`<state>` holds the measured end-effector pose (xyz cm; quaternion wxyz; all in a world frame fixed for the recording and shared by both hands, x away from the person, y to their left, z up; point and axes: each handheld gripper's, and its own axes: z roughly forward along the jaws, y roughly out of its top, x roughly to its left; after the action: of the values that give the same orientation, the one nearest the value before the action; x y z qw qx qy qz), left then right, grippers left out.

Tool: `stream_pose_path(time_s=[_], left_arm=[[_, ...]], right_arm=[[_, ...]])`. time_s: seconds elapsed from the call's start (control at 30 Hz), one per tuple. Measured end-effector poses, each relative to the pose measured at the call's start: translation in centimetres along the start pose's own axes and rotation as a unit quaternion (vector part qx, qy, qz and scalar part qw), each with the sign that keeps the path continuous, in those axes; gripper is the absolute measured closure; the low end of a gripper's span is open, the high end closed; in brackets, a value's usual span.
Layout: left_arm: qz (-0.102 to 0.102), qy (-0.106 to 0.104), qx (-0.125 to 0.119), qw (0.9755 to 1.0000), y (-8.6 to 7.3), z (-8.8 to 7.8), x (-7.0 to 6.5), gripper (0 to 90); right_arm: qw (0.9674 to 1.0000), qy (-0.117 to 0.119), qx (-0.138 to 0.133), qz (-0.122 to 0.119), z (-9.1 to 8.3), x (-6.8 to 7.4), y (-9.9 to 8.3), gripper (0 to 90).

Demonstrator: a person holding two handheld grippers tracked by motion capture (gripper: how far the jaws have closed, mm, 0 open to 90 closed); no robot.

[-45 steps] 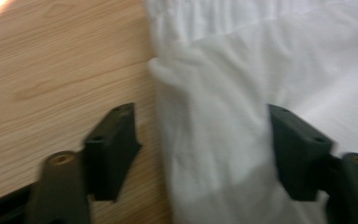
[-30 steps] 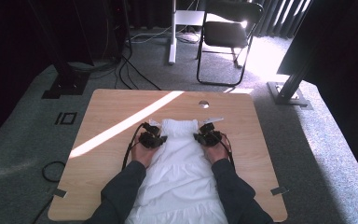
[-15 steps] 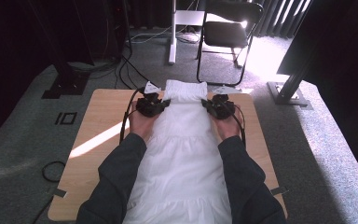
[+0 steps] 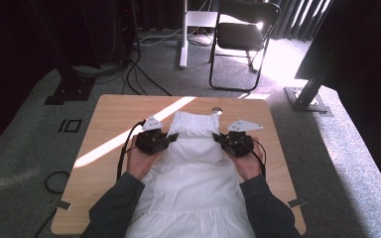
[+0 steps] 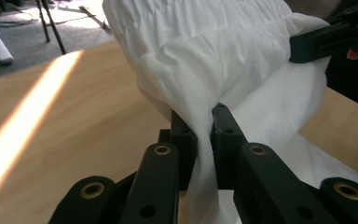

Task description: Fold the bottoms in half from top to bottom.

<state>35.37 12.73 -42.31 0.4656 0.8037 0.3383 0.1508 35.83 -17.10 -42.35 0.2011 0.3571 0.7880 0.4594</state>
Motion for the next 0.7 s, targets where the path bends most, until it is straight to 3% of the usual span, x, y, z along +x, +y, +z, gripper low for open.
stream_pose_path(time_s=[0.17, 0.23, 0.37, 0.43, 0.5, 0.6, 0.7], left_arm=[[0.009, -0.011, 0.022, 0.9997, -3.9, -1.3, -2.6, 82.6], [-0.001, -0.021, 0.040, 0.9990, -6.0, -1.1, -3.5, 82.3], [-0.003, -0.038, 0.100, 0.9942, -10.0, 0.3, -4.8, 81.5], [-0.016, -0.048, 0.121, 0.9914, -11.6, 1.0, -4.8, 81.3], [-0.023, -0.053, 0.134, 0.9892, -12.4, 1.6, -4.6, 81.0], [0.002, -0.034, 0.149, 0.9882, -12.6, 2.4, -4.8, 80.7], [0.018, -0.021, 0.145, 0.9890, -12.5, 3.2, -4.4, 80.6]], right_arm=[[0.9996, 0.026, 0.012, -0.004, -1.4, 2.5, -3.0, 86.2], [0.9992, 0.034, 0.022, -0.002, -1.6, 3.4, -4.6, 86.2], [0.9971, 0.047, 0.058, 0.011, -1.1, 4.9, -8.2, 86.2], [0.9947, 0.055, 0.086, 0.015, -0.6, 5.5, -10.2, 86.1], [0.9913, 0.062, 0.114, 0.021, -0.1, 5.9, -11.8, 86.0], [0.9881, 0.068, 0.134, 0.031, 0.9, 5.7, -13.1, 85.8], [0.9872, 0.060, 0.144, 0.033, 2.1, 5.4, -13.2, 85.6]])
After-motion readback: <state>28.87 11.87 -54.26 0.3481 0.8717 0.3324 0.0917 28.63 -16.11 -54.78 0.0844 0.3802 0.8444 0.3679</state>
